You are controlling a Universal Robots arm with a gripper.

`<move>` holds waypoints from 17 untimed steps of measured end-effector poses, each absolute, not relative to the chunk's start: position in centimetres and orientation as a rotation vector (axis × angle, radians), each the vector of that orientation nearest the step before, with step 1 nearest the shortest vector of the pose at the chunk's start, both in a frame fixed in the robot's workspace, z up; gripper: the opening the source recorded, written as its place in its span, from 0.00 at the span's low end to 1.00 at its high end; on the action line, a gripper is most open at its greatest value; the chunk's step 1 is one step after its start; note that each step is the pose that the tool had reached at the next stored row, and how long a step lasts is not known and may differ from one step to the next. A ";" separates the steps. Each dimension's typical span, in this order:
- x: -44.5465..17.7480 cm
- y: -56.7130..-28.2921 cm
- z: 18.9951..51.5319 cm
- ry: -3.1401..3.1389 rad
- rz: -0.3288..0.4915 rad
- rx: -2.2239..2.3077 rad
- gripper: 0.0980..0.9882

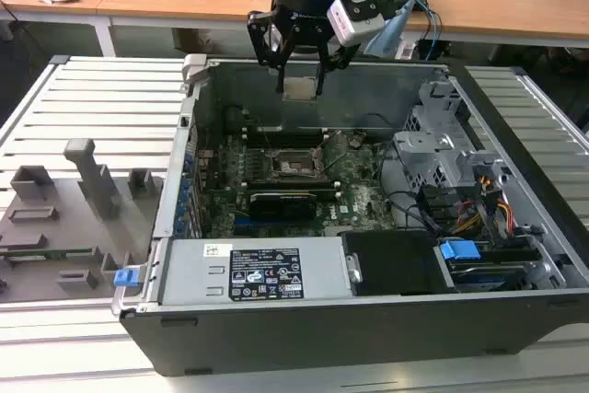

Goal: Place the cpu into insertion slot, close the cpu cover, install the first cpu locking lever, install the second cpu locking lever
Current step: 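Place the cpu into insertion slot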

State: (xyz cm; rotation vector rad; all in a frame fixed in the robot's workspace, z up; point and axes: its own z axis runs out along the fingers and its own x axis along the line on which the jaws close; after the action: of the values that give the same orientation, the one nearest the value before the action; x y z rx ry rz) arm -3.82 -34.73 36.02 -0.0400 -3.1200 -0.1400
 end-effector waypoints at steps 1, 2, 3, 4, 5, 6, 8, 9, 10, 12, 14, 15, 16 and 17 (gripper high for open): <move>-3.8 -34.7 36.0 -3.120 -0.140 -0.052 0.50; -3.8 -34.7 36.0 -3.120 -0.140 -0.076 0.50; -3.8 -34.7 36.0 -3.120 -0.140 -0.083 0.50; -3.8 -34.7 36.0 -3.120 -0.141 -0.089 0.50; -3.8 -34.7 36.0 -3.120 -0.141 -0.098 0.50; -3.8 -34.7 36.0 -3.120 -0.141 -0.105 0.50; -3.8 -34.7 36.0 -3.120 -0.141 -0.128 0.50; -3.8 -34.7 36.0 -3.120 -0.141 -0.147 0.50; -3.8 -34.7 36.0 -3.119 -0.141 -0.169 0.50; -3.8 -34.7 36.0 -3.119 -0.141 -0.183 0.50; -3.8 -34.7 36.0 -3.119 -0.141 -0.192 0.50; -3.8 -34.7 36.0 -3.118 -0.142 -0.199 0.50; -3.8 -34.7 36.0 -3.118 -0.142 -0.202 0.50; -3.8 -34.7 36.0 -3.118 -0.142 -0.206 0.50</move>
State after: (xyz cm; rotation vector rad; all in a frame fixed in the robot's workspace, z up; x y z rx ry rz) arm -3.83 -34.73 35.98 -0.2057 -3.1182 -0.1415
